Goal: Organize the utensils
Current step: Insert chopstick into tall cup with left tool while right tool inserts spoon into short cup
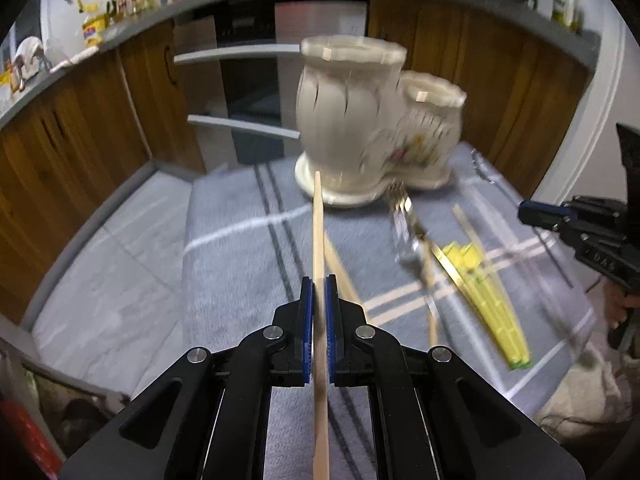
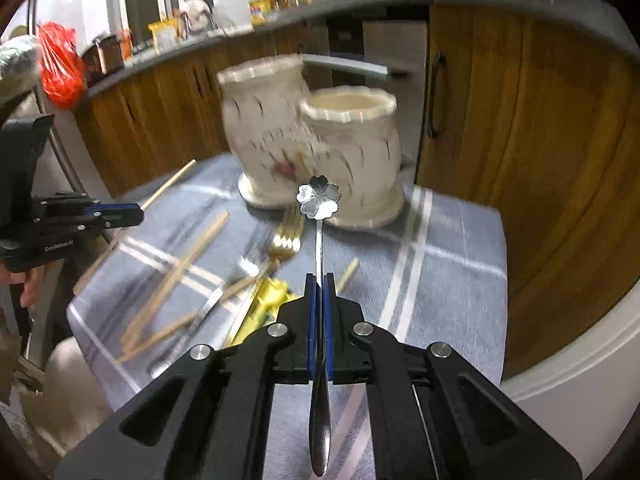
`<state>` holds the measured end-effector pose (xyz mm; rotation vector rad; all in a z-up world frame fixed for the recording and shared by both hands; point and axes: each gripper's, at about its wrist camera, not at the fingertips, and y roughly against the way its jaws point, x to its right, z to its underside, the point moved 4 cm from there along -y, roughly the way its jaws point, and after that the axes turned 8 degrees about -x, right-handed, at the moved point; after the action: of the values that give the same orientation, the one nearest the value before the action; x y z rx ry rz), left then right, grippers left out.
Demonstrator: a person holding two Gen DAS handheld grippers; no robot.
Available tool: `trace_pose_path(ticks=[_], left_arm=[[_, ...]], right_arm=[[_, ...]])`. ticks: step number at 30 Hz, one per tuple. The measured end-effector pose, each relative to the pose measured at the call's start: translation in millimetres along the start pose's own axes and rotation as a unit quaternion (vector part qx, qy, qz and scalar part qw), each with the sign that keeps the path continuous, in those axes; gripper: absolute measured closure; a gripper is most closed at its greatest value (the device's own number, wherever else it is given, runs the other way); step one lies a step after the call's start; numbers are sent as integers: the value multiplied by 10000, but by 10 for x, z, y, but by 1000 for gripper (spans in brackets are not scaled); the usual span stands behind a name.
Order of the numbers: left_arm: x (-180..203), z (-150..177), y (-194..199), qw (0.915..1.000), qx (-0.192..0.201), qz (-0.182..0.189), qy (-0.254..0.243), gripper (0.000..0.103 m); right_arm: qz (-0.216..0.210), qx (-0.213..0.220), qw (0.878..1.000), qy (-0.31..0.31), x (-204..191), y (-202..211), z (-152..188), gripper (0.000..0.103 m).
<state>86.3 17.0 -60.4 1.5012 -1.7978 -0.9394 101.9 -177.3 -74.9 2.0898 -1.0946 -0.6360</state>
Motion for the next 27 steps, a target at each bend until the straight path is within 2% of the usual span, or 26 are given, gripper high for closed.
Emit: trace_pose_path(ticks=[3,8,14,22,27], left_arm=[[38,-123,188,9990,396,202,-5,97],[66,-419,384,9949,903,446,34,97],[72,-908,503,9846,1583,733,121,97],[56,-1576,446,9741,2023,973,259,97],[-6,-1868,385,9680,2289,937,425,97]], right_arm=[[-135,404,9991,-32,-43,136,-163,100],[-113,952,9953,-101,-27,276,-496,100],[-257,1492,9878,-360,66,374,-914,100],[-443,1964,9766,-756,278,242,-1472,100],[-407,2100,9722,-951,366,-8,-1711,100]])
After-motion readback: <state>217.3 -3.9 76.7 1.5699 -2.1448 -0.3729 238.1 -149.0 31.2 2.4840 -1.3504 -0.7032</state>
